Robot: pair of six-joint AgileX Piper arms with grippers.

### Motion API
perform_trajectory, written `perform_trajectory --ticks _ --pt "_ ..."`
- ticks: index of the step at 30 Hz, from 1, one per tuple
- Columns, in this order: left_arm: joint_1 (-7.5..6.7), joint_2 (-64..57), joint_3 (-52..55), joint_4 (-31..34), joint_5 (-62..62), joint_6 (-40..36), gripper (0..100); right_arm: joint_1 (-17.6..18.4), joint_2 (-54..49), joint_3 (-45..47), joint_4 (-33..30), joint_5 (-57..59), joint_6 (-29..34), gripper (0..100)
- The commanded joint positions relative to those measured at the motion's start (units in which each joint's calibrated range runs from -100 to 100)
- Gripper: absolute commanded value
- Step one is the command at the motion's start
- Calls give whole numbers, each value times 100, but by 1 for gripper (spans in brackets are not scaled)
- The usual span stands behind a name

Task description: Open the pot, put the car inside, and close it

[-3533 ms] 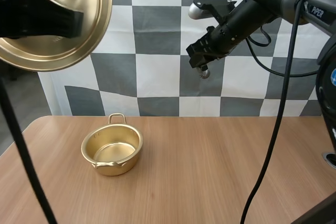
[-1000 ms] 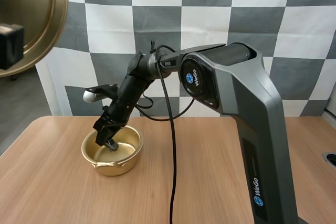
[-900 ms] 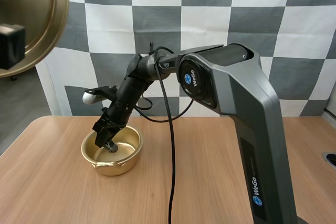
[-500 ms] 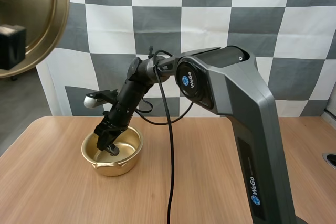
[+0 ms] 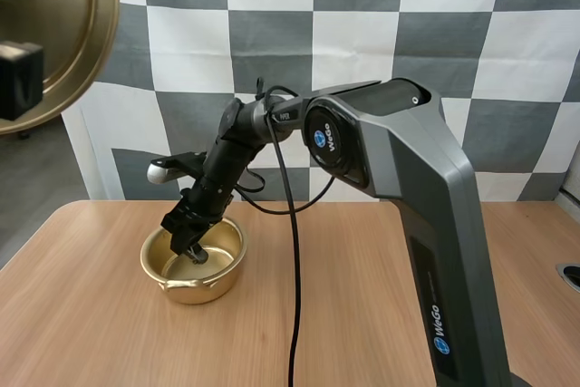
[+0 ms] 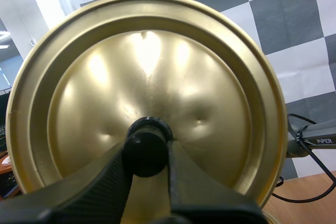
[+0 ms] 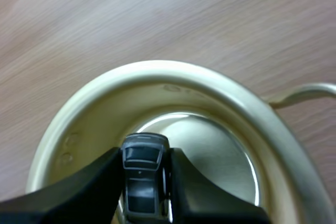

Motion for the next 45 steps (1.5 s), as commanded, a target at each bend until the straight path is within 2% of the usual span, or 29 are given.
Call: perform_trajectory --ticks 1,3,5,9,10,12,25,27,29,31,35,40,45 --pt "4 0 2 1 5 1 0 -1 -2 -6 2 -5 24 0" --pt "4 0 2 1 5 1 0 4 -2 -6 -14 -5 24 1" --pt "4 0 2 1 5 1 0 4 -13 -6 -14 -5 24 19" --pt "4 0 2 1 5 1 0 4 -25 -6 -14 32 24 64" --pt "4 0 2 1 5 1 0 4 -25 -6 -14 32 24 72" --pt "4 0 2 1 5 1 0 4 -25 -6 -14 106 -7 82" --pt "4 0 2 1 5 1 0 4 -183 -54 188 60 23 83" --pt "4 0 2 1 5 1 0 4 -285 -152 188 76 36 87" --pt "4 0 2 1 5 1 0 4 -432 -167 198 76 62 100" --pt "4 0 2 1 5 1 0 4 -547 -167 151 144 8 100" --pt "4 0 2 1 5 1 0 4 -732 -167 -108 365 -264 100" --pt "4 0 2 1 5 1 0 4 -846 -167 -506 402 -259 100" --pt "4 10 2 51 5 1 0 -10 -1094 -167 -943 320 247 100"
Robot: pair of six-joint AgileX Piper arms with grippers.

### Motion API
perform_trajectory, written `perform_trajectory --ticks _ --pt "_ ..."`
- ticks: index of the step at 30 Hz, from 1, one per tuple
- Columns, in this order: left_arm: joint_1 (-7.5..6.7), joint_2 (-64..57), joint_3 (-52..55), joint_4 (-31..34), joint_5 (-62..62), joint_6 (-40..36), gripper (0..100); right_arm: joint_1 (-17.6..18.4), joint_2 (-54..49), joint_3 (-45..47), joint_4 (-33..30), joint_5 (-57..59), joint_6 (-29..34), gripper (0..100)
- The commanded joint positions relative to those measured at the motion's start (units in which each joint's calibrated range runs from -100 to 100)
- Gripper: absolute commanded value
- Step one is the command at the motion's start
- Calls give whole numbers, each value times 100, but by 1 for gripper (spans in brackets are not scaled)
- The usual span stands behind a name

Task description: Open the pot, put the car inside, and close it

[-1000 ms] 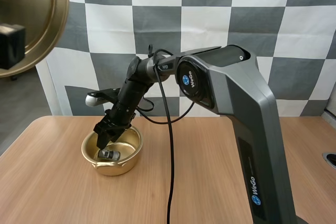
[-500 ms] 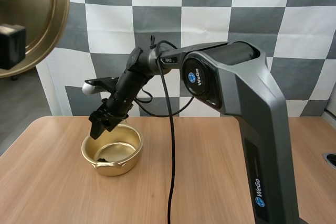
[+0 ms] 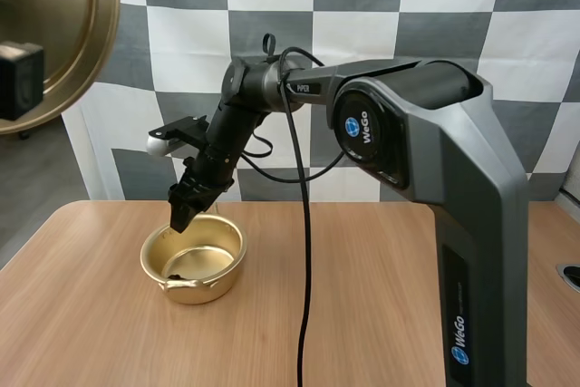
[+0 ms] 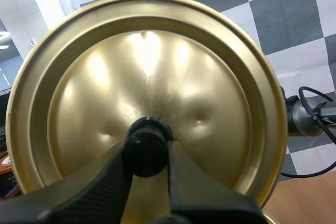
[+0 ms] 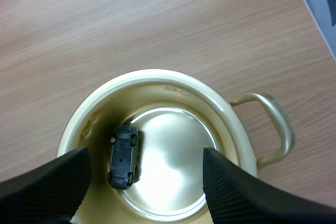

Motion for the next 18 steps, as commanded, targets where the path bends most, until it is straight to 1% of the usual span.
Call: perform_trajectory --ticks 1,2,4,5,6,7,8,9,12,16,18 --pt "4 23 2 73 5 1 0 -19 -260 -2 -393 -83 472 100" --pt "4 63 15 171 5 1 0 -42 -373 -2 -614 -200 611 100" --pt "-3 133 15 298 5 1 0 -101 -559 -2 -809 -360 727 100" --pt "-8 176 15 327 5 1 0 -219 -812 -2 -1013 -616 918 100" --pt "-8 191 15 342 5 1 0 -301 -913 -2 -1079 -752 1019 100" --pt "-8 266 15 345 5 1 0 -581 -1318 -2 -1090 -969 1277 100" --pt "-8 367 41 345 5 1 0 -896 -1657 -2 -1008 -1077 1330 100" --pt "-8 433 101 345 5 1 0 -1053 -1809 -2 -946 -1098 1330 100" --pt "-8 649 410 345 5 1 0 -1682 -2374 -2 -739 -1098 1330 100" --pt "-8 1006 1142 183 -7 1 0 -2513 -3070 -2 -358 -687 1192 100" --pt "-8 1199 1558 74 -557 1 0 -2909 -3406 -2 -133 -293 1072 100"
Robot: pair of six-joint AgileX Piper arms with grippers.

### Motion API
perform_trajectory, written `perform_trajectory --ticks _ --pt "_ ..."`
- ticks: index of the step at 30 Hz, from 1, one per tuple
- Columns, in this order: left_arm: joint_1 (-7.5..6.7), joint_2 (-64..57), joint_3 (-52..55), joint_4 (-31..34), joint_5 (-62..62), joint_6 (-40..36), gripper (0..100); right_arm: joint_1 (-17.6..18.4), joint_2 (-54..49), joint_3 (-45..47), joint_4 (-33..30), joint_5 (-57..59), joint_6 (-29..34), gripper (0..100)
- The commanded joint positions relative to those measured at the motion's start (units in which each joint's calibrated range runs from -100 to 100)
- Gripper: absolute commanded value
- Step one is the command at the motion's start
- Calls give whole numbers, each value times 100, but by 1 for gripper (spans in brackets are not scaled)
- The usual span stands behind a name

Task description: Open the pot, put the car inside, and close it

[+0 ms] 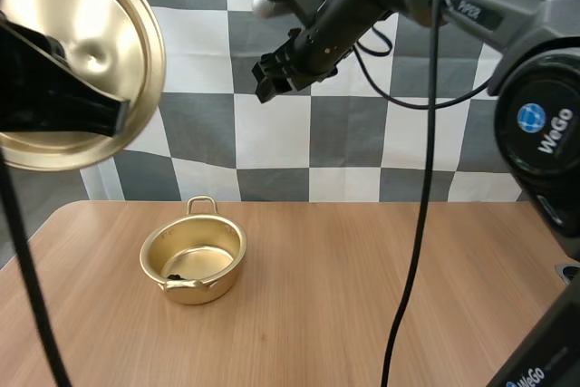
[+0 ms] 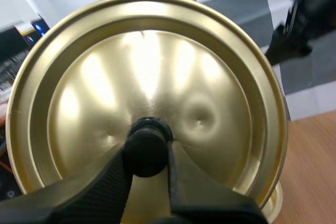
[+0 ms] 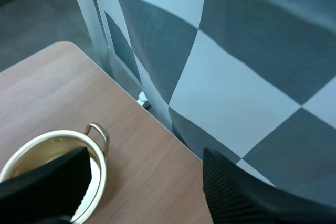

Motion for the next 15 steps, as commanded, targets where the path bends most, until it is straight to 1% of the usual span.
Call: perform_trajectory --ticks 1,2,5,7,10,13,15 --pt "-1 214 607 -65 -805 1 0 -1680 -701 -2 357 517 -154 100" --pt "-1 317 802 -122 -1056 1 0 -1842 -892 -2 435 794 -209 100" --pt "-1 648 1316 -227 -1657 1 0 -2209 -1298 -2 641 848 -220 100" --pt "-1 865 1578 -304 -2064 1 0 -2354 -1516 -2 694 848 -278 100" --pt "-1 1213 1914 -331 -2822 1 0 -2483 -1788 -2 828 848 -305 100" --pt "-1 1611 2155 -331 -3338 1 0 -2502 -2080 128 938 848 -283 100" --pt "-1 1871 2244 -331 -3528 1 0 -2502 -2291 311 1148 848 -283 100"
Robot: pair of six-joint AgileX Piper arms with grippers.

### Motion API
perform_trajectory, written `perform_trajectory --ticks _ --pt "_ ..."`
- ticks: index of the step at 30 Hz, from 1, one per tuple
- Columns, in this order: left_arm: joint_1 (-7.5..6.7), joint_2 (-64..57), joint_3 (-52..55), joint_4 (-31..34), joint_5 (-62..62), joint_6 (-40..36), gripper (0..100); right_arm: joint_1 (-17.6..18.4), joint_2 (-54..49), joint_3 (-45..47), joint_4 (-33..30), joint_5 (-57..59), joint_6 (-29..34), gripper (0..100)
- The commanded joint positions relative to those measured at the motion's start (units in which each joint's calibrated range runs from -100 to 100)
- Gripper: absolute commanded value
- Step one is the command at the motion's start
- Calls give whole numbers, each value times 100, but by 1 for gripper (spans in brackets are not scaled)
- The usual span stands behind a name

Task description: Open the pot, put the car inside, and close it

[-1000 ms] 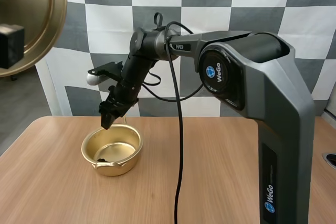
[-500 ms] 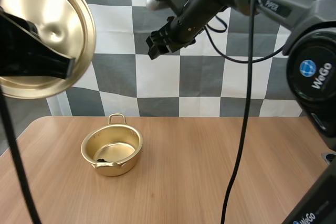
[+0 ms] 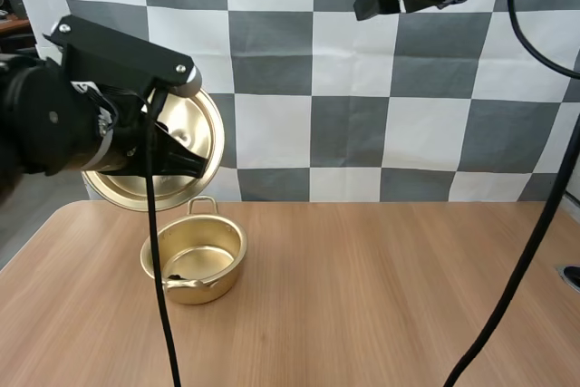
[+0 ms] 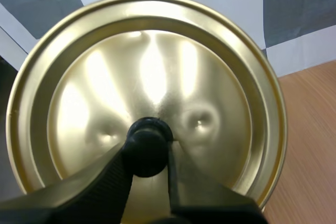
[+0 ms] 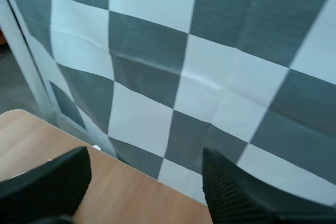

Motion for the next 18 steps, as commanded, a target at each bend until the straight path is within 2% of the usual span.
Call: perform_trajectory --ticks 1,7,18 --pt "-1 356 75 -7 -385 1 0 -760 -282 209 276 0 -2 100" --pt "-1 1187 87 -16 -1005 -9 0 -760 -973 860 903 0 -9 100" --pt "-1 2501 89 -34 -981 -28 0 -760 -1898 1086 787 0 -33 100"
